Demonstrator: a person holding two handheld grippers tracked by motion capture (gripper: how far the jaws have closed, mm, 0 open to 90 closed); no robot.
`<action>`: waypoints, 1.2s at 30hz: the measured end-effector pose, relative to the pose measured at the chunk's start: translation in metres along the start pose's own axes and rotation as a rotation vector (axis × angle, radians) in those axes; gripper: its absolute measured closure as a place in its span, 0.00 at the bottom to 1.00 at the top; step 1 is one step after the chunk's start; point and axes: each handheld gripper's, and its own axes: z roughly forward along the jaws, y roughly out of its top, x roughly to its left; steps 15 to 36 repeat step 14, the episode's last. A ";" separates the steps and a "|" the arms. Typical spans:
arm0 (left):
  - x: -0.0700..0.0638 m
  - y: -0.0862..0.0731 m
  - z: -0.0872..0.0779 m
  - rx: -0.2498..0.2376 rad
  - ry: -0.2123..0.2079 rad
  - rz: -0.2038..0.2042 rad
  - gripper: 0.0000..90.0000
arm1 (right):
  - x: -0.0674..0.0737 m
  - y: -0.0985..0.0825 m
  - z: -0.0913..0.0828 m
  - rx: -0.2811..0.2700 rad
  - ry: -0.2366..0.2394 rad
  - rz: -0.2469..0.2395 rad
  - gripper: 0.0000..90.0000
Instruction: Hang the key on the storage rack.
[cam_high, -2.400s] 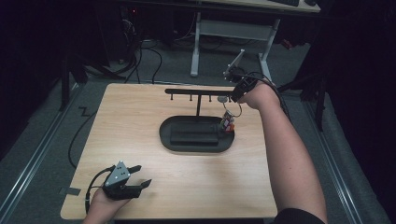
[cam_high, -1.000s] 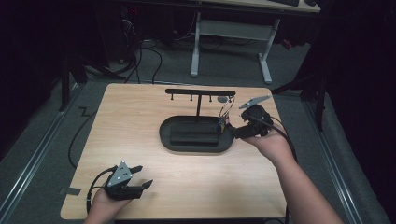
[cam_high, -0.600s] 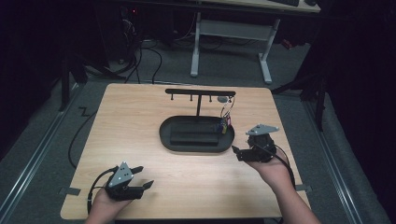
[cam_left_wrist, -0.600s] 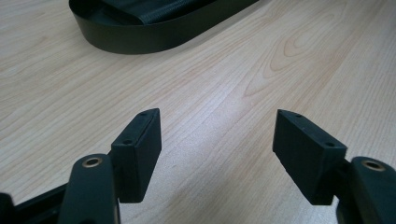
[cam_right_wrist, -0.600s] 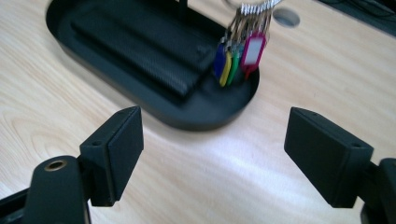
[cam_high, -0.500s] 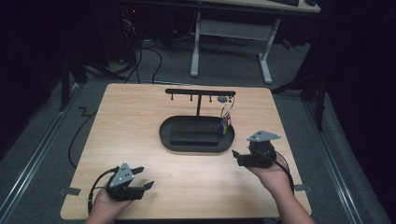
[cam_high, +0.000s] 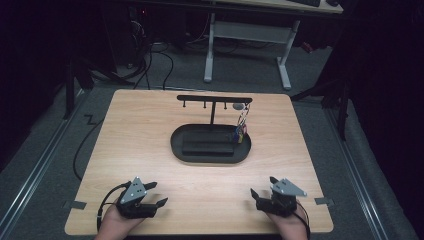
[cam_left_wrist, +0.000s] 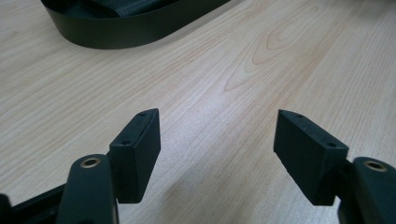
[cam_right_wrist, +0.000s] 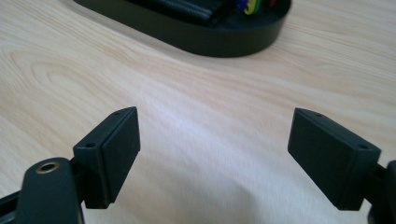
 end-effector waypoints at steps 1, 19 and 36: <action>0.000 0.000 0.000 0.002 0.000 -0.002 0.36 | 0.000 0.000 0.000 0.000 0.000 0.000 0.20; -0.008 0.001 -0.002 0.008 0.016 0.025 0.35 | 0.011 0.001 -0.001 -0.026 0.068 -0.007 0.19; -0.008 0.001 -0.002 0.008 0.016 0.025 0.35 | 0.011 0.001 -0.001 -0.026 0.068 -0.007 0.19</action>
